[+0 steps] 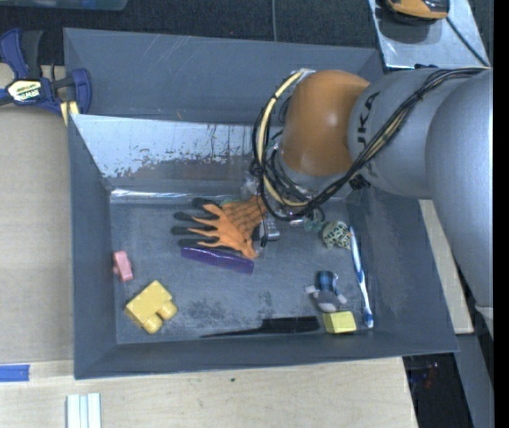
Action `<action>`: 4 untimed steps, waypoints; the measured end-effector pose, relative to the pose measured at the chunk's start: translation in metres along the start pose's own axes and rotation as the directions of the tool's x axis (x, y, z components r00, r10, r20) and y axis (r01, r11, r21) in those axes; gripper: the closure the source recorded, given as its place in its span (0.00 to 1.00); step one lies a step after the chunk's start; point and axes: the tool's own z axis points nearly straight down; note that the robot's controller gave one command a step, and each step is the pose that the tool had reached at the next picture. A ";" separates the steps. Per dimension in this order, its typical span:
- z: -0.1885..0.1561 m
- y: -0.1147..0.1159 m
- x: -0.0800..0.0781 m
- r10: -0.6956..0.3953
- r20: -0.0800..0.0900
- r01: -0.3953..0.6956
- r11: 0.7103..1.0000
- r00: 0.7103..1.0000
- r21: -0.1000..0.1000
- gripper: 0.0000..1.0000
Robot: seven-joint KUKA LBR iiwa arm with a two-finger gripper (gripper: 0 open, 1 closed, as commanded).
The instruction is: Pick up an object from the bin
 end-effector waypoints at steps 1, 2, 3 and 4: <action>-0.004 -0.036 0.003 0.073 0.004 -0.073 0.997 0.997 0.004 1.00; -0.004 -0.036 0.003 0.073 0.004 -0.073 0.997 0.997 0.004 1.00; -0.022 -0.035 0.005 0.073 0.000 -0.073 0.997 0.997 0.003 1.00; -0.048 -0.036 0.003 0.072 0.006 -0.072 0.997 0.997 0.004 1.00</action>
Offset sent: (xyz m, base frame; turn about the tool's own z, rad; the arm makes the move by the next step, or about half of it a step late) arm 0.0000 0.0000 0.0000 0.0000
